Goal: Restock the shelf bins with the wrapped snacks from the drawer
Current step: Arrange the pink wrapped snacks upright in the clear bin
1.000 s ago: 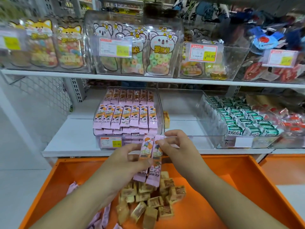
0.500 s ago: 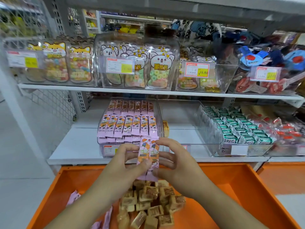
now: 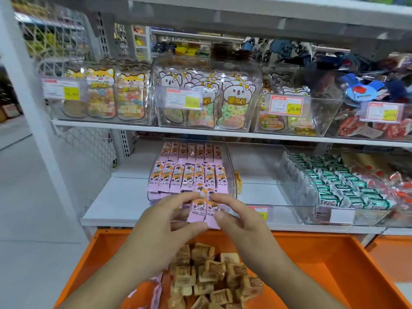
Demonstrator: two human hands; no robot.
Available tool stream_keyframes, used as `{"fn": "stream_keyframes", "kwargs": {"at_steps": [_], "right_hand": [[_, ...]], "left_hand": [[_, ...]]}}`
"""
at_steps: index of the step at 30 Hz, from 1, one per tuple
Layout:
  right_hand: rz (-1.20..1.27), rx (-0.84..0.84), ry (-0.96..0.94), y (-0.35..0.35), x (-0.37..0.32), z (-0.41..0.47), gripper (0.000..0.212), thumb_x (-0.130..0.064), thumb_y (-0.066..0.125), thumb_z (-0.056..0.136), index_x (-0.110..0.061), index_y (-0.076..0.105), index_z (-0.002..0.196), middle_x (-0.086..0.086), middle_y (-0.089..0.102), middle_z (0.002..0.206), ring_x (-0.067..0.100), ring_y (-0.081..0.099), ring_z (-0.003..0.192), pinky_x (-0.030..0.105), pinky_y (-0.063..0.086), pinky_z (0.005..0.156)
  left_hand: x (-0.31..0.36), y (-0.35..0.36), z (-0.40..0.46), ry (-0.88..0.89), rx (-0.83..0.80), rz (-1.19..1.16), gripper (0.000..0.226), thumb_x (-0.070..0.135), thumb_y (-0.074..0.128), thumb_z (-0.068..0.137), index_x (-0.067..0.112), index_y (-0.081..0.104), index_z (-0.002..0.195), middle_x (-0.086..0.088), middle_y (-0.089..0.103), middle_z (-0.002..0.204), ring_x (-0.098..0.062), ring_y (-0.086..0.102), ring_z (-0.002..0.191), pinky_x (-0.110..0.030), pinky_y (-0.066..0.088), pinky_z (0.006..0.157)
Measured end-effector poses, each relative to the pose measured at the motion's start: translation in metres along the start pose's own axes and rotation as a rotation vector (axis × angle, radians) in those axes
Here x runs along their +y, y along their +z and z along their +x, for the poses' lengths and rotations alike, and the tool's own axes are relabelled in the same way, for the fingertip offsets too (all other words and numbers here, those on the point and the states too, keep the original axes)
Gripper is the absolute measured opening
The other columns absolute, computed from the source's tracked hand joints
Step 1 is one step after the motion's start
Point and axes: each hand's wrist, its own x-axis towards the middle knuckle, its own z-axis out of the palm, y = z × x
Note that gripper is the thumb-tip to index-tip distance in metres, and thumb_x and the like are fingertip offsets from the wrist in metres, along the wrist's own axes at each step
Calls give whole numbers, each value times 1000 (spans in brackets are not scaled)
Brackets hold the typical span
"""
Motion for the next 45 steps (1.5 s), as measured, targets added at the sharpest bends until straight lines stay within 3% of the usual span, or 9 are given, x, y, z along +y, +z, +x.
{"fn": "stream_keyframes", "kwargs": {"at_steps": [4,9,14,20,26,30,34,38,45], "right_hand": [[26,-73,9,5,3,10,57,-28,80,93,-51,57,140,-15,51,153,0,49,140,28,47,114],[-176,6,-93,13,-5,31,54,-22,80,93,-50,60,135,-29,58,128,-16,57,115,10,49,95],[-457,38,-240,24,-18,87,60,-33,74,96,-48,49,149,-32,46,152,-13,40,139,22,36,118],[-584,59,-241,38,-24,187,54,-35,74,96,-40,55,146,-22,63,138,3,58,126,23,45,104],[-785,-1,-112,41,-7,271,59,-61,61,97,-50,42,151,0,66,138,28,65,114,30,50,87],[-817,-83,-131,46,-1,288,66,-53,62,100,-47,31,158,-2,48,159,26,53,136,28,43,104],[-818,-111,-158,45,0,292,64,-50,61,102,-44,33,159,-6,39,165,20,44,145,23,36,107],[-799,-160,-142,43,-4,288,63,-47,57,105,-45,29,161,-11,33,167,15,41,146,18,29,99],[-905,-194,-133,45,-10,284,66,-53,50,107,-47,16,164,-13,18,173,16,10,160,37,17,126]], "left_hand": [[-9,-13,6,19,-77,12,71,33,86,83,55,53,142,40,52,127,19,56,117,-14,49,104],[-19,-31,21,166,25,310,66,24,75,95,62,49,141,48,52,122,19,54,117,-7,42,102],[-32,-57,61,236,133,508,69,21,74,94,61,47,143,50,45,131,12,50,124,7,27,88],[-62,-85,143,201,182,556,55,29,71,96,47,54,146,8,68,133,-19,59,125,-35,47,99],[-88,-95,208,45,99,646,49,37,60,102,44,50,150,2,65,142,-29,59,131,-35,49,102],[-99,-93,221,-50,12,736,47,40,52,106,44,44,152,-4,61,146,-31,58,131,-34,49,100],[-106,-91,224,-141,16,657,26,42,52,101,38,65,123,-9,66,135,-30,61,120,-35,51,98],[-112,-90,229,-131,30,605,45,45,43,104,34,57,146,-6,60,148,-27,53,134,-38,45,110],[-118,-91,230,-42,53,450,49,37,43,108,43,41,156,7,46,161,-19,44,146,-33,37,118]]}}
